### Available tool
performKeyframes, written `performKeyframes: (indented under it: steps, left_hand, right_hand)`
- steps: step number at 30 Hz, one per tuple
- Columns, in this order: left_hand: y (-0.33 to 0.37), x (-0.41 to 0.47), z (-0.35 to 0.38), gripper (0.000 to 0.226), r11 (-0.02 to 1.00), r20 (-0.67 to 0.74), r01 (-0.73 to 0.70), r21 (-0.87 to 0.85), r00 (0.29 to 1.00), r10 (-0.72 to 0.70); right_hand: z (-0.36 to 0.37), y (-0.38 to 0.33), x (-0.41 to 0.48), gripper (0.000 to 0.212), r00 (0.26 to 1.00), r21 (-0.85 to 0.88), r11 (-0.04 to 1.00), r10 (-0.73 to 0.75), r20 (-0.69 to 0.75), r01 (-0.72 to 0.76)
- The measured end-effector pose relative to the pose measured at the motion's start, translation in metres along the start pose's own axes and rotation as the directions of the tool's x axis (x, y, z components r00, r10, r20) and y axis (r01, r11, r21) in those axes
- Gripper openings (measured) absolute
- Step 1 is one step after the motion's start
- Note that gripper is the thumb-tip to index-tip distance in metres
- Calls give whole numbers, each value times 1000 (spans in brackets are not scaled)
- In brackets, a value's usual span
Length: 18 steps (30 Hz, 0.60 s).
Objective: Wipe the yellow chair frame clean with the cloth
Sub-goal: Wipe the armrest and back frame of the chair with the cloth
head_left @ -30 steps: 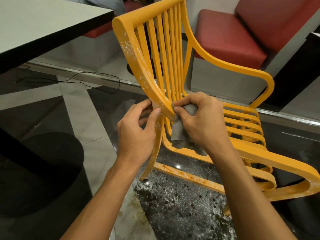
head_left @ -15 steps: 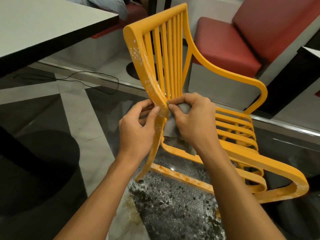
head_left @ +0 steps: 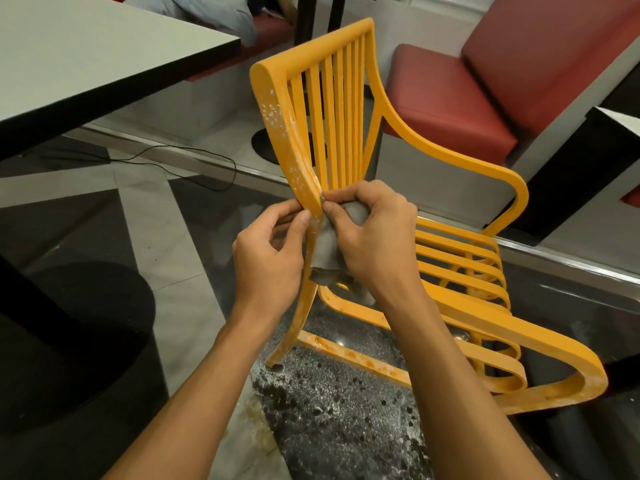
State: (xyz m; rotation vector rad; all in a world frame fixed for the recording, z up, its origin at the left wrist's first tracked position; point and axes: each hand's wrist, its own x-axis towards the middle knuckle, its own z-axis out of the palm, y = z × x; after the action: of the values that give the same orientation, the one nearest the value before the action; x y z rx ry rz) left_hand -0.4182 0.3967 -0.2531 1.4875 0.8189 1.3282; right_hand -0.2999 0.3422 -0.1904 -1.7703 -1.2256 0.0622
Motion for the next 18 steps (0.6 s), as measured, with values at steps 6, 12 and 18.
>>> performKeyframes:
  steps: [6, 12, 18]
  left_hand:
    - [-1, 1, 1, 23, 1000, 4, 5, -11, 1000, -5]
    - [-2, 2, 0, 23, 1000, 7, -2, -23, 1000, 2]
    - [-5, 2, 0, 25, 1000, 16, 4, -15, 1000, -4]
  right_hand:
    - [-7, 9, -1, 6, 995, 0, 995, 104, 4, -104]
    - [0, 5, -6, 9, 999, 33, 999, 13, -29, -12]
    - [-4, 7, -1, 7, 995, 4, 995, 100, -11, -100]
